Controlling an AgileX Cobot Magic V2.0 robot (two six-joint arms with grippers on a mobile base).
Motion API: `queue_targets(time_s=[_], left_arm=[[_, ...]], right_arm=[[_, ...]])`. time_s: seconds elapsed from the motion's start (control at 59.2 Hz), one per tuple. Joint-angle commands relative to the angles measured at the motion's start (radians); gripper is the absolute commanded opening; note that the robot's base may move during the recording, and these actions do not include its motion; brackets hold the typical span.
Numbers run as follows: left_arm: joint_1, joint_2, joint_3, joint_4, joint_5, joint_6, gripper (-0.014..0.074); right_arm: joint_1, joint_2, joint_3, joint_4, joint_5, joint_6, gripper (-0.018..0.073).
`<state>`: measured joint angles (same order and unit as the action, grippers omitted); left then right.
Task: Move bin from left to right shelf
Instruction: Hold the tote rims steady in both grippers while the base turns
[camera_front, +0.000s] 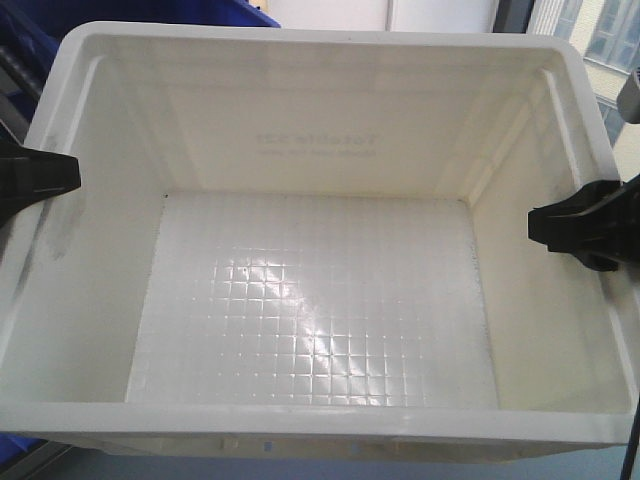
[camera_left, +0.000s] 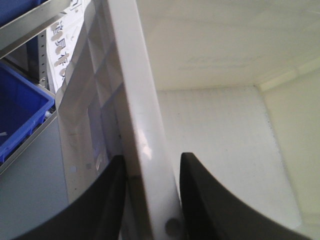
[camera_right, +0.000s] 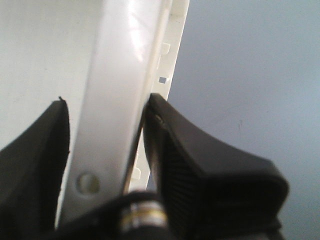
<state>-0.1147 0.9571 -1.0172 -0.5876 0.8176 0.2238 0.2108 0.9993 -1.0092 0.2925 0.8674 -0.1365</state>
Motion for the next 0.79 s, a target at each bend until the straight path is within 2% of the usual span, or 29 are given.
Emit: queue_targets(time_s=[0.0,0.777], left_arm=[[-0.019,-0.018,-0.041,-0.174,-0.053,0.027,-0.0006],[-0.019,-0.018,-0.041,-0.174,-0.047,0.027,-0.0006]], right_arm=[[0.008,0.007,-0.039,0.141,-0.112,-0.011,-0.0004],[0.008,0.022,-0.039,0.139,-0.111,-0.011,-0.0004]])
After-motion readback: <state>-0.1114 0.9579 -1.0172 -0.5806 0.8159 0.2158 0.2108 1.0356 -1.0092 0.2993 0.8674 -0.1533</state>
